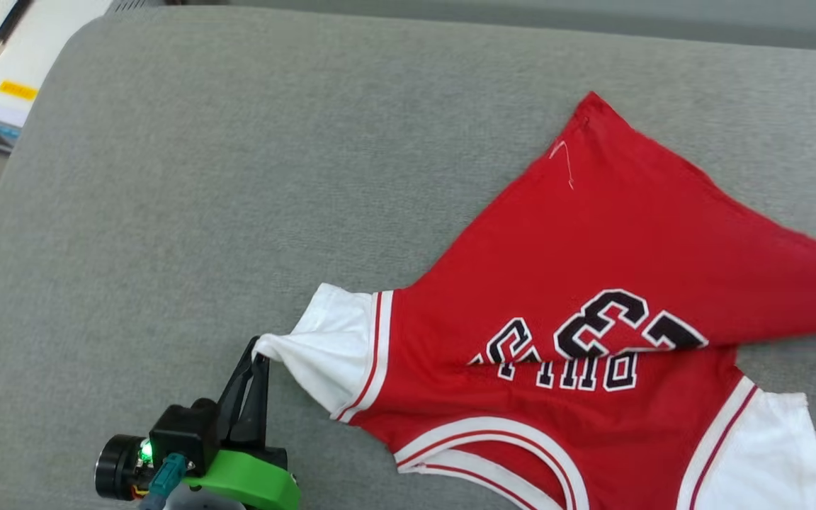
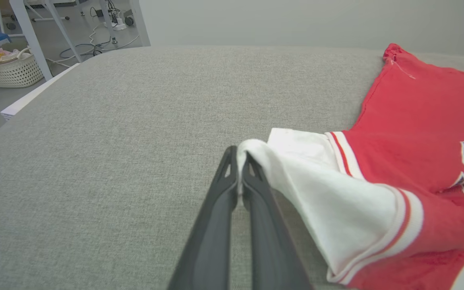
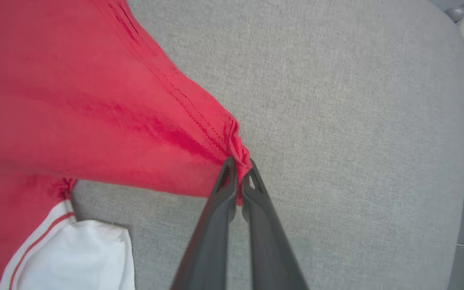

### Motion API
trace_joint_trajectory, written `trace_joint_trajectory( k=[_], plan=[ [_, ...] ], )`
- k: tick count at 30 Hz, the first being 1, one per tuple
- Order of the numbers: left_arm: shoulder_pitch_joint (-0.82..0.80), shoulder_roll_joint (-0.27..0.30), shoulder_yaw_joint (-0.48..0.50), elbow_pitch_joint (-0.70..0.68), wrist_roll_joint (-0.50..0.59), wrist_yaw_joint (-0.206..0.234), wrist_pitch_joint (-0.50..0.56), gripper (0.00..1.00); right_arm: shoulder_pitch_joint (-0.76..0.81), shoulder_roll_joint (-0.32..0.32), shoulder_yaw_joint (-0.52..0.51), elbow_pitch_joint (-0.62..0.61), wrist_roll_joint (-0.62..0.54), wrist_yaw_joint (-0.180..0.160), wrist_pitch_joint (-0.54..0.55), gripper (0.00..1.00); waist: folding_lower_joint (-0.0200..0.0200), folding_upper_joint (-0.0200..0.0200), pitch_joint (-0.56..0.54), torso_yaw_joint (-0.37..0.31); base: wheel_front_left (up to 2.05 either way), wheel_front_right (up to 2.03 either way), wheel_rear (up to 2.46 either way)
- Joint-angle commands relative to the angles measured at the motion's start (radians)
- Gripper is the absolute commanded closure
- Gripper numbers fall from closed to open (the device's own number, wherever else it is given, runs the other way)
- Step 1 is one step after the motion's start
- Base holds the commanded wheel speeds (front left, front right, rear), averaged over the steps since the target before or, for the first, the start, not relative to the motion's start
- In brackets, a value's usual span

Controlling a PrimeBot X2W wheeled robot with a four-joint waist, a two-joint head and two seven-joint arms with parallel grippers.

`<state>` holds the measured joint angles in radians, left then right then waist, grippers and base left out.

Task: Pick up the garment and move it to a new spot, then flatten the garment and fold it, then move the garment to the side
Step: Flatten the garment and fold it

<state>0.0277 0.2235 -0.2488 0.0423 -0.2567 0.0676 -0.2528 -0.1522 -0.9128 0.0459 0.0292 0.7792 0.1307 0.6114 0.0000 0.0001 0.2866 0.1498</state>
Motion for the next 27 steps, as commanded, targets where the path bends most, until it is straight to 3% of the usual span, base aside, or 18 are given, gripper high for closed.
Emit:
trace_joint_trajectory(
  k=[1,6,10,14,19,20,21,27],
  plan=[
    [0.012,0.008,0.003,-0.008,-0.009,0.005,0.005,1.00,0.061,0.024,-0.032,-0.016,-0.003,0.000,-0.006,1.00,0.0000,-0.0001,-0.051,-0.062,0.00,0.00,0.00],
    [0.023,0.017,0.003,-0.015,-0.012,0.009,0.012,1.00,0.302,0.136,-0.149,-0.081,-0.040,0.000,0.017,1.00,0.0000,-0.0001,-0.062,-0.086,0.00,0.00,0.00],
    [0.024,0.021,0.001,-0.015,-0.014,0.011,0.016,1.00,0.434,0.231,-0.167,-0.088,-0.077,0.000,0.037,1.00,0.0000,-0.0001,-0.065,-0.094,0.00,0.00,0.00],
    [0.018,0.022,-0.005,-0.016,-0.014,0.011,0.020,1.00,0.490,0.316,-0.130,-0.026,-0.100,0.000,0.038,1.00,0.0000,-0.0001,-0.062,-0.093,0.00,0.00,0.00],
    [0.014,0.031,-0.006,-0.020,-0.014,0.013,0.026,1.00,0.480,0.352,-0.100,0.023,-0.123,0.000,0.001,0.96,0.0000,-0.0001,-0.061,-0.095,0.00,0.00,0.00],
    [0.015,0.033,-0.005,-0.021,-0.015,0.014,0.028,1.00,0.469,0.352,-0.104,0.019,-0.126,0.000,-0.013,0.65,0.0000,-0.0001,-0.061,-0.097,0.00,0.00,0.00],
    [0.016,0.035,-0.004,-0.024,-0.015,0.017,0.029,1.00,0.453,0.350,-0.108,0.011,-0.127,0.000,-0.029,0.00,0.0000,-0.0001,-0.062,-0.100,0.00,0.00,0.00],
    [0.016,0.036,-0.015,-0.039,-0.012,0.022,0.040,1.00,0.346,0.318,-0.168,-0.085,-0.126,0.000,-0.110,0.00,0.0000,-0.0001,-0.064,-0.093,0.00,0.00,0.00]
  ],
)
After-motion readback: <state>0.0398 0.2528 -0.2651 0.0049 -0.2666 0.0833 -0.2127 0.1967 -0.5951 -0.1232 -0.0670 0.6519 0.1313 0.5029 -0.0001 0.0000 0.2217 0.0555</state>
